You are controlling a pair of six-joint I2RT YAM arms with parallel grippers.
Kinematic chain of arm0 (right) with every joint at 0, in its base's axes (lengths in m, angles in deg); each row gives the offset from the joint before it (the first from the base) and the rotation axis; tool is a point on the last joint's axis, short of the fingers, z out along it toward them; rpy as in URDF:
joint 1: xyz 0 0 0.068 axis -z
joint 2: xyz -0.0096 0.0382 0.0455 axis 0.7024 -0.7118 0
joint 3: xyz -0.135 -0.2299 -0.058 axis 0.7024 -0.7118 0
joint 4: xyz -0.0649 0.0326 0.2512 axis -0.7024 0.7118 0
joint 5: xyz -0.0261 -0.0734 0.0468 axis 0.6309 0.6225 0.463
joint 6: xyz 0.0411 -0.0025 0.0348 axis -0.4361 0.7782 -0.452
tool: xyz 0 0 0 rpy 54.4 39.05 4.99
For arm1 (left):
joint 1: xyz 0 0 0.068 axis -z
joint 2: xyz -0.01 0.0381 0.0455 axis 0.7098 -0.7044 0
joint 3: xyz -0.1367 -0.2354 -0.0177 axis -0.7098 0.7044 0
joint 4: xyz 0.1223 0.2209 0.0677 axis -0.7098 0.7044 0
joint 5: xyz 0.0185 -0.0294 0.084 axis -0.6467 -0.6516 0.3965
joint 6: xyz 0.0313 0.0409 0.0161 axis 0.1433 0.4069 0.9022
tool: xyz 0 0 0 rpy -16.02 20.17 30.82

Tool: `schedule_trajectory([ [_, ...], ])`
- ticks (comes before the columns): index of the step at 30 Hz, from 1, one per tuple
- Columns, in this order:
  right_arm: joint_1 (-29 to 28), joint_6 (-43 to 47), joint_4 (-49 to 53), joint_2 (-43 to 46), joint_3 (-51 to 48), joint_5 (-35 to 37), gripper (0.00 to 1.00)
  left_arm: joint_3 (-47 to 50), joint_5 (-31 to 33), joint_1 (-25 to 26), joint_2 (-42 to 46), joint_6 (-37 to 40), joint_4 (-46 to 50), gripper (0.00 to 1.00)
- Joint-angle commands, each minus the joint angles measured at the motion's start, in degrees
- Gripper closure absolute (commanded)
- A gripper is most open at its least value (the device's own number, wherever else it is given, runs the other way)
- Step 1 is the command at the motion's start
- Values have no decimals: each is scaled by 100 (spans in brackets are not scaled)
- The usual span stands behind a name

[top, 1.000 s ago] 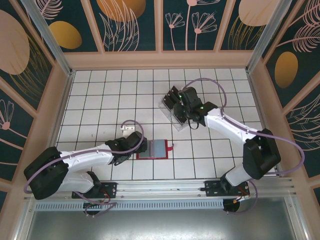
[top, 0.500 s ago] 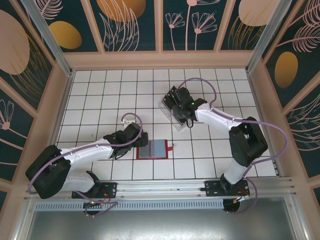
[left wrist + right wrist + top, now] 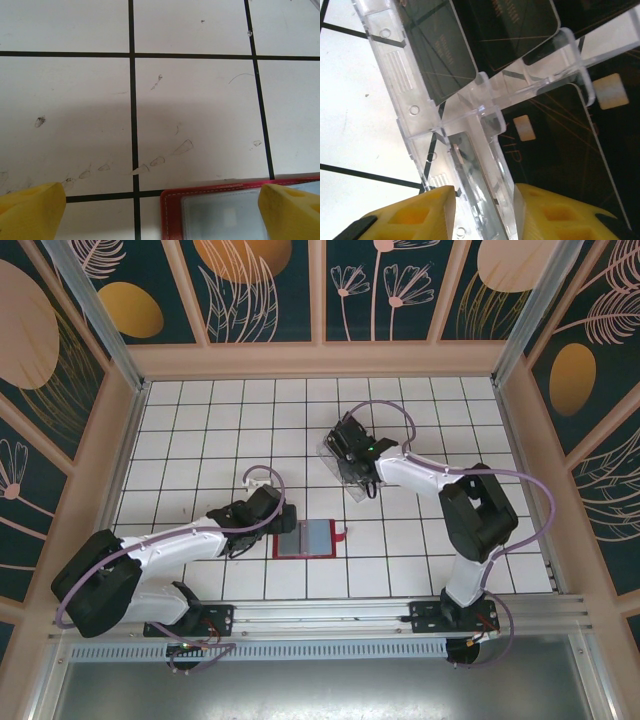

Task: Put the credit cards into the card holder
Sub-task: Pick up the credit card from the storage box.

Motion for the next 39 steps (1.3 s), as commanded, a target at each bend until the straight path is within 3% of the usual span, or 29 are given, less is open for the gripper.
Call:
schedule_trajectory([
  [1,-81,58,175,-25,171,110,65,-81,-40,-46,-67,74,-113,1],
  [9,-47,55,201,138,174,137,66,-78,-73,-45,-111,79,-143,1],
  [31,104,173,245,329,138,-42,84,-69,-158,-43,-191,108,-231,2],
  [39,154,274,273,375,233,-146,99,-69,-189,-42,-172,109,-209,1],
])
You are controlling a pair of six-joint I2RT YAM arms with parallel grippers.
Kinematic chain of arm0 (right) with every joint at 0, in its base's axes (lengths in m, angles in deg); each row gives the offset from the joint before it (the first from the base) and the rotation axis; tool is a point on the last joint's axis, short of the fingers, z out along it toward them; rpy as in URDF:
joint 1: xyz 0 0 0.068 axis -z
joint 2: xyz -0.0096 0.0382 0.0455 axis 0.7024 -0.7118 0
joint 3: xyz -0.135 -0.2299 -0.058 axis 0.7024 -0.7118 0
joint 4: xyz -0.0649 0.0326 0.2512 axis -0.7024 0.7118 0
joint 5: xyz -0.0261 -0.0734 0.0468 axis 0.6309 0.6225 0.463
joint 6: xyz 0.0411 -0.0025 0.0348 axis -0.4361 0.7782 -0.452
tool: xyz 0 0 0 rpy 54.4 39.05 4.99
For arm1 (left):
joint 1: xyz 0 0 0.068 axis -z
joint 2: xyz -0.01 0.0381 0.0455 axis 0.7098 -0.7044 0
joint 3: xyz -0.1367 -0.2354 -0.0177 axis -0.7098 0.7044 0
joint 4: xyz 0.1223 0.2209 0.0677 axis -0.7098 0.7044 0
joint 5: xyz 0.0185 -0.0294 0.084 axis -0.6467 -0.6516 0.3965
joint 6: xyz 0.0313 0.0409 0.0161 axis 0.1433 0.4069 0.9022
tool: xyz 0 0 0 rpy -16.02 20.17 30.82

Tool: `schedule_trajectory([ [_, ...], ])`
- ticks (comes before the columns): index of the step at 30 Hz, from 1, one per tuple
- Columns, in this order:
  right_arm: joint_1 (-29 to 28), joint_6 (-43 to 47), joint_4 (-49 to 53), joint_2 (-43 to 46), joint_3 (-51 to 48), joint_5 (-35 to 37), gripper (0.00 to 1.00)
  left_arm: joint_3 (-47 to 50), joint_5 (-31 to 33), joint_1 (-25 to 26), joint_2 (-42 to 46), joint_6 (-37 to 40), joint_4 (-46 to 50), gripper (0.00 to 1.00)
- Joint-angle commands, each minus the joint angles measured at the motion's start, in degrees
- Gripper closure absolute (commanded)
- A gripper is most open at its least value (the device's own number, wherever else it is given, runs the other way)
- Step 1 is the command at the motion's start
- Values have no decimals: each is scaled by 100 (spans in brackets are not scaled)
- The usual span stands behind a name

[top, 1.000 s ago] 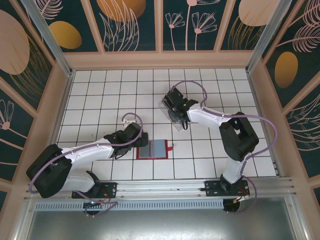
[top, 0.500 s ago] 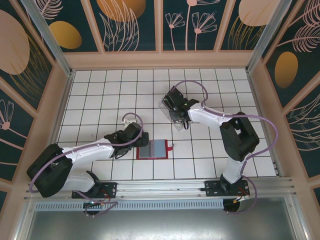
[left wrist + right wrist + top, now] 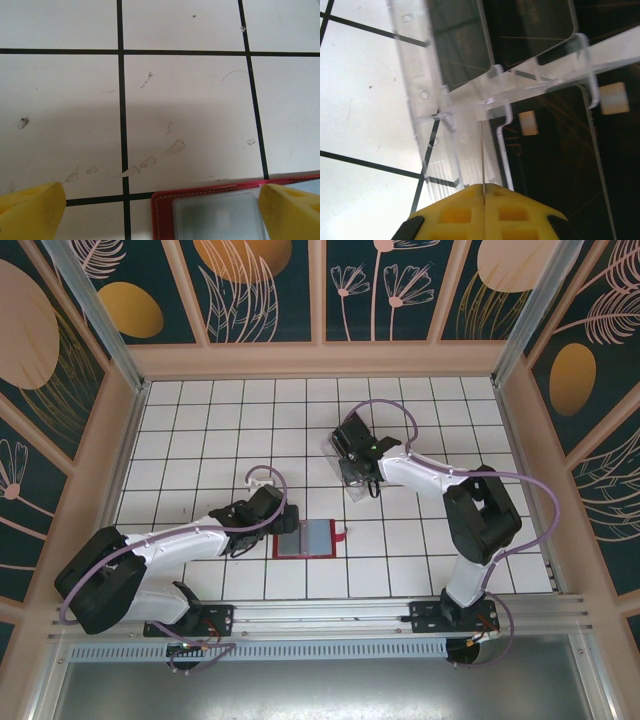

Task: Put the credit cards into the card holder
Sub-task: Pick up the credit card from the storage box, then insert the credit card into the card slot.

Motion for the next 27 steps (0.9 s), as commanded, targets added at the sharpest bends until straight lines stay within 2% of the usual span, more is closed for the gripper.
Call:
schedule_trajectory([
  [1,71,101,143,258,252,-15,100,-78,-65,-40,-43,85,-45,2],
  [10,64,74,268,620,573,-127,100,-105,30,-42,41,33,50,1],
  [16,-58,-445,80,1332,545,-804,100,-105,215,-39,296,5,171,1],
  [21,-531,-1376,-770,1969,-287,-1329,100,-29,328,-46,498,6,278,1],
  [27,-1495,-2741,-2571,2501,-1911,-1288,100,146,265,-38,615,-56,374,2],
])
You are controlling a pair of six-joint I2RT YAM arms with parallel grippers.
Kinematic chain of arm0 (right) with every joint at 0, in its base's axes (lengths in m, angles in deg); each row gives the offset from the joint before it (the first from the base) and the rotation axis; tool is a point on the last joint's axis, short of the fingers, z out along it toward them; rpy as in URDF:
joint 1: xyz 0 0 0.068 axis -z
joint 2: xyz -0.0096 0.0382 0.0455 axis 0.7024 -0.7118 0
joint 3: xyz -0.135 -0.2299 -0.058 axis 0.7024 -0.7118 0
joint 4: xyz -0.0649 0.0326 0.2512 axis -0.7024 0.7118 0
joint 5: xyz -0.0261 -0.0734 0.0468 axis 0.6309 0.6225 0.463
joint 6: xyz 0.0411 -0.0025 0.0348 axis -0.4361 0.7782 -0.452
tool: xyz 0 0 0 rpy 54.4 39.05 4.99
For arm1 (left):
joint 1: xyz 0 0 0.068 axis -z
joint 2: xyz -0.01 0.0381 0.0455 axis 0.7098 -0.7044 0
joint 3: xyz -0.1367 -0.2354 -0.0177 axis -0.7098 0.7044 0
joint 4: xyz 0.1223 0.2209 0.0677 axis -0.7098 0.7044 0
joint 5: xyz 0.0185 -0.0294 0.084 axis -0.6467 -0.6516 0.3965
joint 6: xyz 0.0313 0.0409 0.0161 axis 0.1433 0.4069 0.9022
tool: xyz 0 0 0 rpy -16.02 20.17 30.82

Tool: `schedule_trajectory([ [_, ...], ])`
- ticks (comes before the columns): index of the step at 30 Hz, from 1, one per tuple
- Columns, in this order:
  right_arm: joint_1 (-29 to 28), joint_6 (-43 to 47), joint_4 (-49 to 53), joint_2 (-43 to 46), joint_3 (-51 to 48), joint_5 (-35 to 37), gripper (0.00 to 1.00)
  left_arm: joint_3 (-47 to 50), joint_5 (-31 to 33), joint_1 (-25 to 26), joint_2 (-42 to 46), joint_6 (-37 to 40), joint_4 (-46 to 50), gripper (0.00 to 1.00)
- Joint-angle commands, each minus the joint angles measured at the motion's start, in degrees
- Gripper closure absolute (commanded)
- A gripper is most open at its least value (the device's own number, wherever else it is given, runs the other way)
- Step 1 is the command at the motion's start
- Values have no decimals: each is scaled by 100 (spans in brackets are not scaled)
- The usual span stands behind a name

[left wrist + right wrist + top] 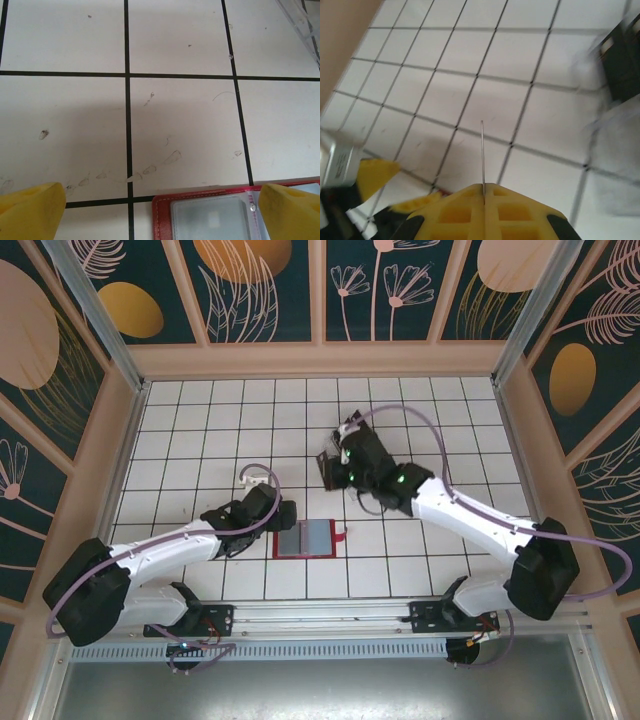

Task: Put the credit cards into the card holder
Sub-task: Insert the credit card into the card slot.

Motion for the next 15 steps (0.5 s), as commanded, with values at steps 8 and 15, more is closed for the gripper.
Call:
schedule_trajectory([
  [8,-1464,-2074,-2320,103,-1782,1002,100,227,8,-38,115,-21,355,2],
  [15,-1750,-2773,-2989,-48,-2428,1387,100,226,-114,-40,-40,52,342,1],
])
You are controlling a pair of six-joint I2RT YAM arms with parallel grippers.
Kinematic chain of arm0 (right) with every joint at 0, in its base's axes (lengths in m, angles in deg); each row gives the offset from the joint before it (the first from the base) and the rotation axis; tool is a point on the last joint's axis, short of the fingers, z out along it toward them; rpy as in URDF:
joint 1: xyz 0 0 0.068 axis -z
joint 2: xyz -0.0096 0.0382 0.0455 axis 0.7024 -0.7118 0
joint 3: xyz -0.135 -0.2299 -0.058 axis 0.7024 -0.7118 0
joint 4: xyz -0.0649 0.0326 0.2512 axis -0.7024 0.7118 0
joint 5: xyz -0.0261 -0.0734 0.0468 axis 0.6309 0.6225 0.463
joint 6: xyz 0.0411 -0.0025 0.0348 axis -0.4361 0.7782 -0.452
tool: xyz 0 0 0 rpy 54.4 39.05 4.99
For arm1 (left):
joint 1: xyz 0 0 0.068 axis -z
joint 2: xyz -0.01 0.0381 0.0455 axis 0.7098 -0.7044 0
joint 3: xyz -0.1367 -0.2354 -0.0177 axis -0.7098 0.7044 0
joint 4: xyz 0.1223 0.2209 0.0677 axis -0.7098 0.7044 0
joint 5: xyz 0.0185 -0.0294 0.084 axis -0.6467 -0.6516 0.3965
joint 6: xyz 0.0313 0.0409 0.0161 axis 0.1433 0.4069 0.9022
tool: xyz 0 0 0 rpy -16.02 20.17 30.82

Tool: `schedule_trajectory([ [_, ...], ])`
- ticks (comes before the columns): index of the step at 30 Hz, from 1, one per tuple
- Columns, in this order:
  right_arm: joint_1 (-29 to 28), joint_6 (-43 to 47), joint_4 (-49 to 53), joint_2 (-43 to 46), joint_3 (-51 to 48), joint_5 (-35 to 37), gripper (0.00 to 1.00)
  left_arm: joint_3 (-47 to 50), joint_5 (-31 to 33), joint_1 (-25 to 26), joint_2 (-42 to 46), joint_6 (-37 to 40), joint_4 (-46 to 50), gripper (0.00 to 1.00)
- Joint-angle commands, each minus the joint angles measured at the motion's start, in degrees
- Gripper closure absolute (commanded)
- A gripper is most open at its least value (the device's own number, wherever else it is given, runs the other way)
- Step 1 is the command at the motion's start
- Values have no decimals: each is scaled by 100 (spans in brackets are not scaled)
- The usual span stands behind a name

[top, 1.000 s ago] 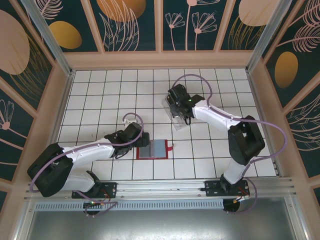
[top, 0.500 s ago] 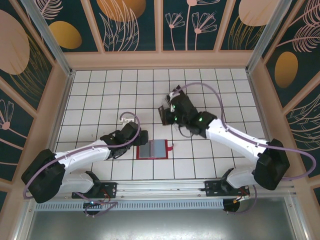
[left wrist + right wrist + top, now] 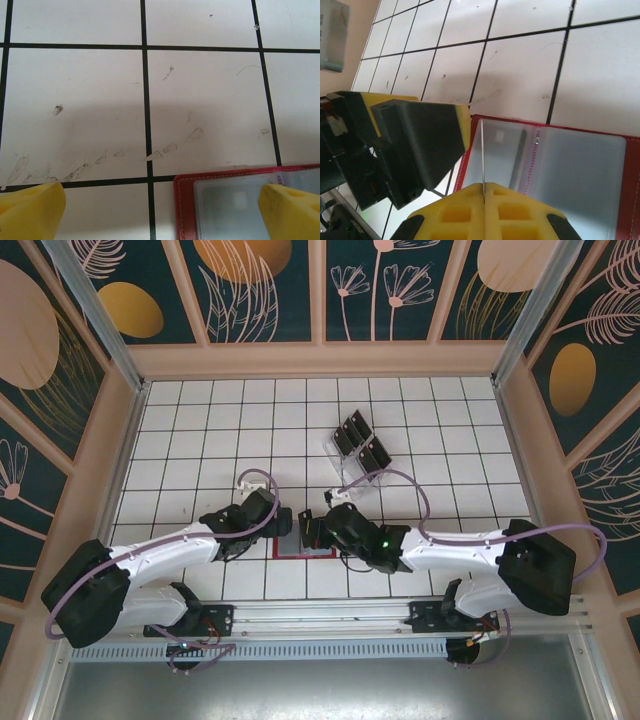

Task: Put the credit cards into the card holder
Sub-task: Insert the credit card into the card slot.

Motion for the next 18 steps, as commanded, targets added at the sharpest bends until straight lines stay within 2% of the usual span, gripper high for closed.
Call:
schedule_trajectory([
  [1,-54,-566,-693,-127,-261,459,100,45,-86,-46,-98,61,132,2],
  [9,9,-654,-830,-479,-594,523,100,76,-272,-39,-125,123,107,2],
  [18,157,-799,-800,-378,-1041,539,100,322,-300,95,142,56,229,1],
])
